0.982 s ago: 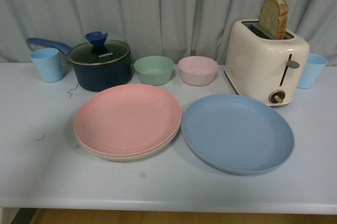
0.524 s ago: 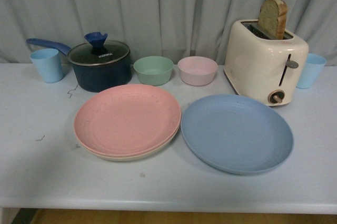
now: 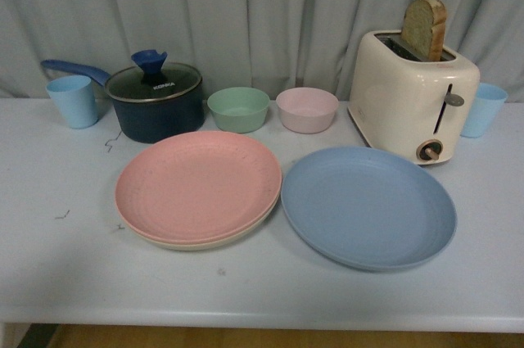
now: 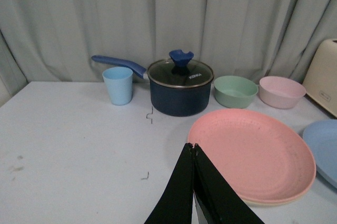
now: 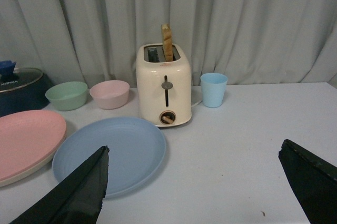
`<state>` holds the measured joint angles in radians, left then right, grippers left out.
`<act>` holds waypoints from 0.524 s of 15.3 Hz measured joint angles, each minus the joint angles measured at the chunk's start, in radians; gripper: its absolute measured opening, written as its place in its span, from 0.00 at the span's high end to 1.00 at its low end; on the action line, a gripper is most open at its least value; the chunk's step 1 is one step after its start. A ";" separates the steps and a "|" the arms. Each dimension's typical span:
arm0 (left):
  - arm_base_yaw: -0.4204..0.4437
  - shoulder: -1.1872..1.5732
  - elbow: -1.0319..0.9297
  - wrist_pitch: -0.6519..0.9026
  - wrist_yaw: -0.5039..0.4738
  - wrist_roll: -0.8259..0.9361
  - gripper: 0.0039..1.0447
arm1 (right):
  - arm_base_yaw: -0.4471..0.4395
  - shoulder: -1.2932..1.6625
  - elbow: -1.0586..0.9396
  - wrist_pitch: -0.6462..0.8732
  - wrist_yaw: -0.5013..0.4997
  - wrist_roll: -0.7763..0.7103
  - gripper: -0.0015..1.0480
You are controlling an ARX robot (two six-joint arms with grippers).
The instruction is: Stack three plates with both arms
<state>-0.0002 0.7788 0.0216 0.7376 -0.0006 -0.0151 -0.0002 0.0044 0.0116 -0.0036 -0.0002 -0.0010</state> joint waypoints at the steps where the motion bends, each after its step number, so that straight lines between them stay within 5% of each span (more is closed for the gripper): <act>1: 0.000 -0.039 -0.008 -0.033 0.000 0.000 0.99 | 0.000 0.000 0.000 0.000 0.000 0.000 0.06; 8: 0.000 -0.299 -0.010 -0.264 0.000 0.000 0.99 | 0.000 0.000 0.000 0.000 0.000 0.000 0.06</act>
<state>-0.0002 0.4793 0.0113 0.4740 -0.0006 -0.0151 -0.0002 0.0044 0.0116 -0.0036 -0.0002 -0.0010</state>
